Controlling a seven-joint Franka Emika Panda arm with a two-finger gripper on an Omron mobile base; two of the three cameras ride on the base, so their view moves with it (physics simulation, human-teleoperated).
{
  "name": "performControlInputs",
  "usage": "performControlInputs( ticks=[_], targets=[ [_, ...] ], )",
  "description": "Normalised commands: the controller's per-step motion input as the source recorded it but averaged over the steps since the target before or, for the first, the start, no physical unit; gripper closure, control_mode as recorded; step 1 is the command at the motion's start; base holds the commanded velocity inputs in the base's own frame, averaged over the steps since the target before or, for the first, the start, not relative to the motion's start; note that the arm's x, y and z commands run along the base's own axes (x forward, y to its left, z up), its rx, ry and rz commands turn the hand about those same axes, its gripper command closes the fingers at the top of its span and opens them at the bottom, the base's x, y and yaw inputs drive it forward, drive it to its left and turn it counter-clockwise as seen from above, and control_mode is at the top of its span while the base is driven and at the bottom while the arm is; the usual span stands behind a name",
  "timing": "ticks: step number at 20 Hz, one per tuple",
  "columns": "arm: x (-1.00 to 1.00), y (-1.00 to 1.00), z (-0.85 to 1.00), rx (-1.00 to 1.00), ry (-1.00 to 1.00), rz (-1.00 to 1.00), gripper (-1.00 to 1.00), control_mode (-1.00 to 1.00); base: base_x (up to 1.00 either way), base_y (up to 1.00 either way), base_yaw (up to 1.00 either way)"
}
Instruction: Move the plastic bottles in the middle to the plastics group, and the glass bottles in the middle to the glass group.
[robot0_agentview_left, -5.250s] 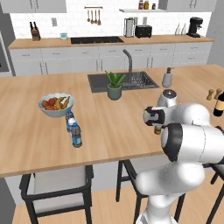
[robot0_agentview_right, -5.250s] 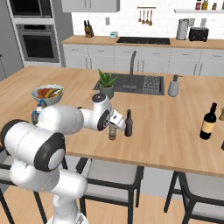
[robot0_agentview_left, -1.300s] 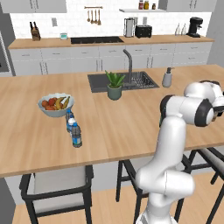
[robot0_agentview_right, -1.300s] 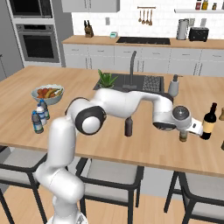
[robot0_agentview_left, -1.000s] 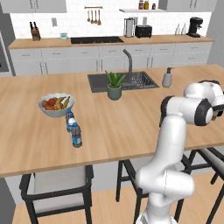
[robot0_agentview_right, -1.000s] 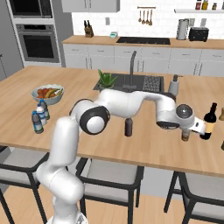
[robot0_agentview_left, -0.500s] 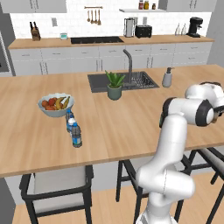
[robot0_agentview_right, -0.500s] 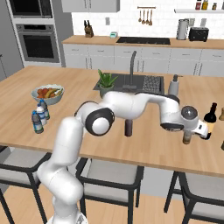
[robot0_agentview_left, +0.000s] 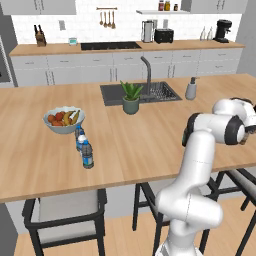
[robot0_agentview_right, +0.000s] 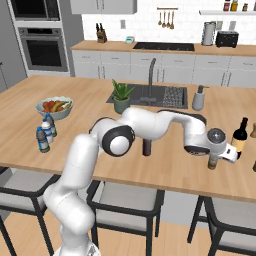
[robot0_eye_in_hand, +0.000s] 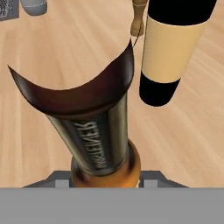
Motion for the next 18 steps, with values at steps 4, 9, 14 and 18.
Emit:
performControlInputs(
  ticks=[4, 9, 14, 18],
  targets=[
    [0.18, -0.08, 0.11, 0.00, 0.00, 0.00, 1.00, -1.00, 0.00, 0.00, 0.00],
    [0.34, -0.13, 0.06, 0.00, 0.01, 0.00, 1.00, -1.00, 0.00, 0.00, 0.00],
    [0.18, -0.01, -0.14, 0.00, 0.01, 0.00, 1.00, -1.00, 0.00, 0.00, 0.00],
    [0.00, 0.00, -0.26, 0.00, 0.00, 0.00, 1.00, -1.00, 0.00, 0.00, 0.00]
  ],
)
